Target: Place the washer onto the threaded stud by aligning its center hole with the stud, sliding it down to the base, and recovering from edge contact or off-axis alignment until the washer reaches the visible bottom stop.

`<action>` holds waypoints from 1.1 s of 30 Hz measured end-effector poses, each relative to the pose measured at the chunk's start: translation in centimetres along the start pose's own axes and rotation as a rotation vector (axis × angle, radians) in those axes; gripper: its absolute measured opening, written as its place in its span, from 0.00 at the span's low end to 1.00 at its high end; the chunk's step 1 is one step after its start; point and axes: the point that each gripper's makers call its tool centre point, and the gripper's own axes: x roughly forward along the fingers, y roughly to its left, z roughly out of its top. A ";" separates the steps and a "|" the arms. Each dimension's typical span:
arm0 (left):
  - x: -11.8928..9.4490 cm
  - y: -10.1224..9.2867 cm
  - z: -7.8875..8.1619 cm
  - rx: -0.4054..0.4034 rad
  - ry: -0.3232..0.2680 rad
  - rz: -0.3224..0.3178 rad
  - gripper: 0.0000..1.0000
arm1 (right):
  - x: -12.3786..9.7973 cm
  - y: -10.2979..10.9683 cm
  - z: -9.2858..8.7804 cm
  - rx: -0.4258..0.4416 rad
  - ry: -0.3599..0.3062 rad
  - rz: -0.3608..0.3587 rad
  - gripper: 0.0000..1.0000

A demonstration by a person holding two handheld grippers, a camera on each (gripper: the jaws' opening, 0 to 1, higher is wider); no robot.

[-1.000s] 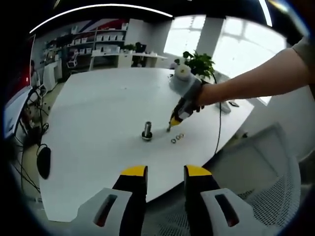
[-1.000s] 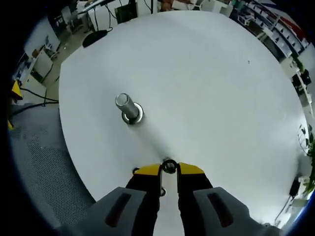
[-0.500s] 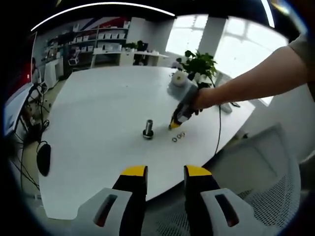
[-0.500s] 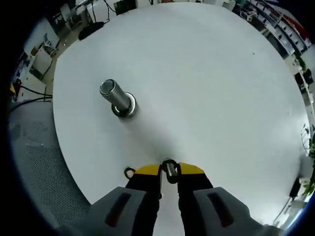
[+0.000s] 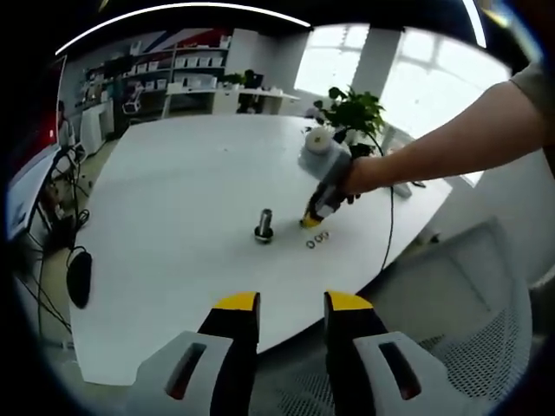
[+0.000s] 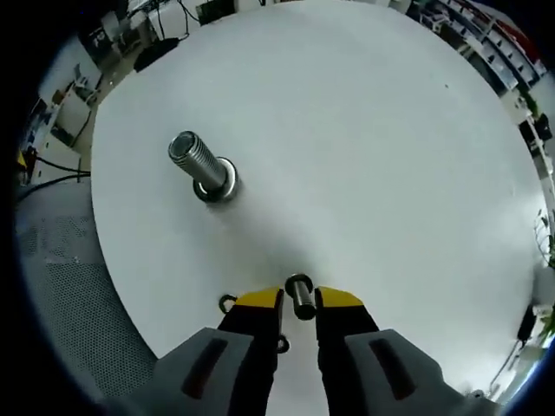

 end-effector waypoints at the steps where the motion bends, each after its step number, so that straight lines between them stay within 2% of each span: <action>1: 0.0 0.0 0.0 0.002 0.000 -0.001 0.27 | -0.1 -0.1 -0.2 -0.003 0.001 -0.003 0.18; 8: 0.1 -0.2 0.0 0.006 0.005 -0.010 0.27 | -0.8 -0.7 -2.3 0.023 0.001 -0.022 0.24; 12: 0.1 -0.2 -0.1 0.007 0.006 -0.010 0.27 | -0.8 0.3 -3.1 0.003 -0.004 0.012 0.26; 13: 0.1 -0.2 -0.1 0.008 0.005 -0.011 0.27 | -0.7 0.6 -3.0 -0.008 -0.023 0.026 0.27; 16: 0.0 -0.3 0.1 0.009 -0.002 -0.015 0.26 | -0.7 1.4 -3.3 -0.052 -0.019 0.032 0.28; 23: 0.0 -0.4 0.1 0.019 -0.003 -0.021 0.24 | -0.5 1.9 -4.7 -0.166 0.043 0.028 0.28; 27: 0.0 -0.4 0.3 0.020 -0.011 -0.021 0.24 | -0.4 1.8 -4.4 -0.167 0.031 0.028 0.27; 29: 0.0 -0.4 0.2 0.019 -0.005 -0.021 0.24 | -0.3 2.3 -4.6 -0.139 0.039 0.059 0.23; 30: 0.0 -0.4 0.1 0.018 -0.004 -0.020 0.24 | -0.3 2.4 -4.5 -0.143 0.037 0.050 0.22; 31: 0.0 -0.4 0.1 0.018 -0.004 -0.019 0.24 | -0.3 2.3 -4.5 -0.186 0.039 0.055 0.22; 33: 0.0 -0.3 0.1 0.018 -0.005 -0.018 0.24 | -0.3 2.3 -4.5 -0.181 0.040 0.065 0.22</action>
